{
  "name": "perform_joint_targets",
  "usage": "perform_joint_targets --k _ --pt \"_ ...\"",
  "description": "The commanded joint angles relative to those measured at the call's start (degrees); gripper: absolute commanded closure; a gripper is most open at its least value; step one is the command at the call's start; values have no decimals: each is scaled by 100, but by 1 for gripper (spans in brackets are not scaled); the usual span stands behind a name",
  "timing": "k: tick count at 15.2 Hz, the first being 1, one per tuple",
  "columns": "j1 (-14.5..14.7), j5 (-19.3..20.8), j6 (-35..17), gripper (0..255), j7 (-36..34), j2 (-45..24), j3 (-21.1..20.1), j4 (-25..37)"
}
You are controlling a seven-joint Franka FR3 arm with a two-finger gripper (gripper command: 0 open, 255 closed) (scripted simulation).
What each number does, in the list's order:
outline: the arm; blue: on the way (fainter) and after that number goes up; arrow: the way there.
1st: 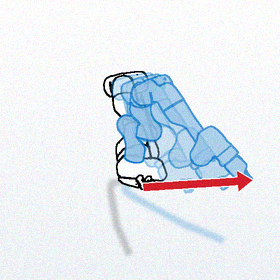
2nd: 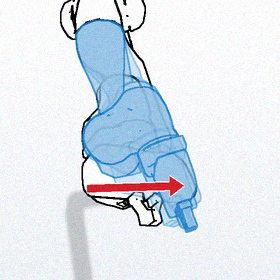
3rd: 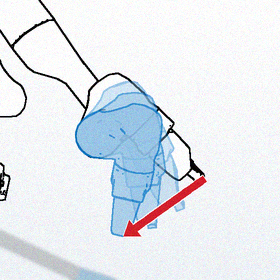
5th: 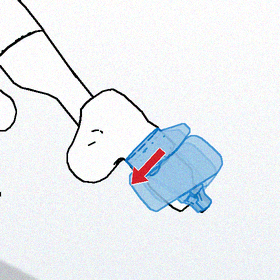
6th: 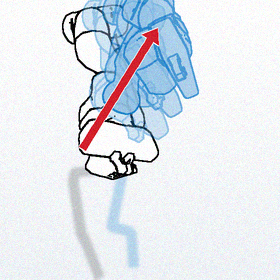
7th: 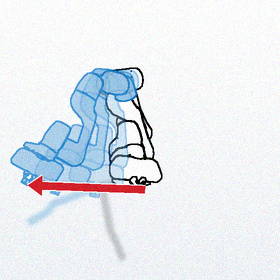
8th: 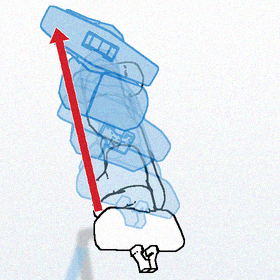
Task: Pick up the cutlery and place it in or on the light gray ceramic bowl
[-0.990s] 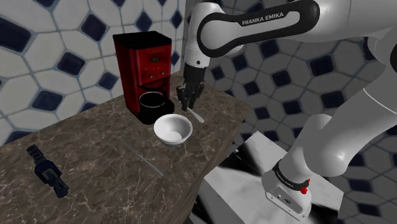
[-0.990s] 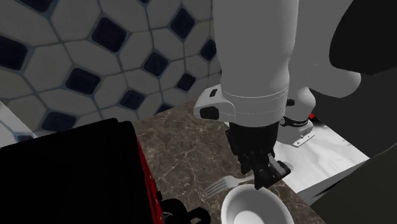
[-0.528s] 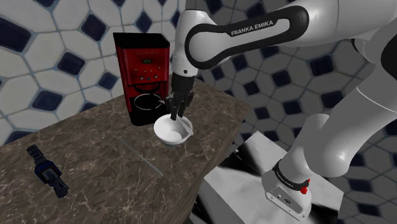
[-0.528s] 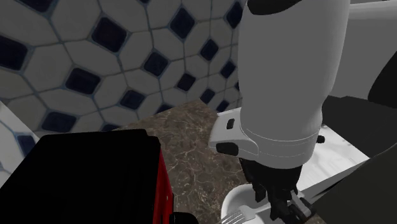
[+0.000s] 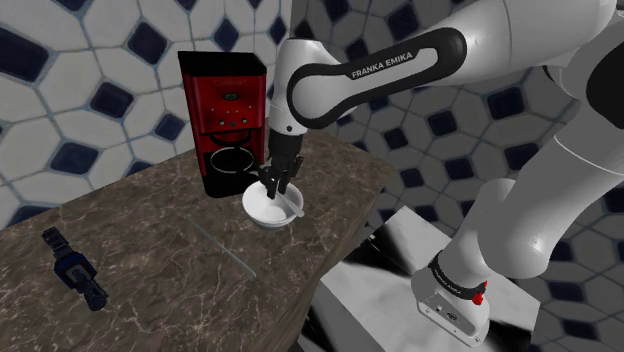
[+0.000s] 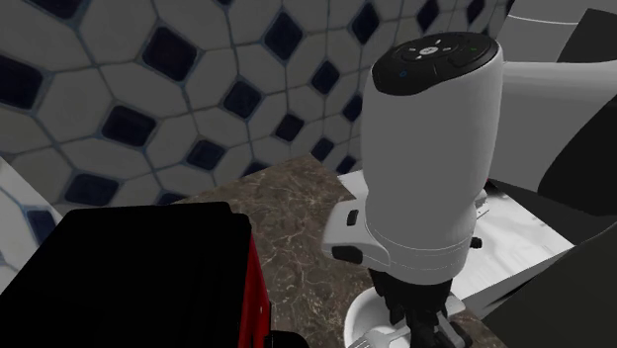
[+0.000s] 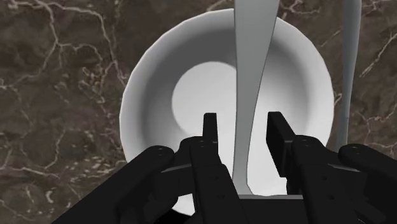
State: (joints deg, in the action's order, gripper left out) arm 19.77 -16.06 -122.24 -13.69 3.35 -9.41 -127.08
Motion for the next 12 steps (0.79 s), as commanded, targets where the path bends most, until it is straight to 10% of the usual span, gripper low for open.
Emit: perform_joint_targets --k 1,7,8,12 --pt "16 -8 -38 255 6 -28 -16 -42" --pt "20 -8 -38 255 6 -29 -12 -42" --pt "19 -10 -39 0 10 -21 -11 -51" --pt "19 -8 -28 0 7 -15 -10 -46"
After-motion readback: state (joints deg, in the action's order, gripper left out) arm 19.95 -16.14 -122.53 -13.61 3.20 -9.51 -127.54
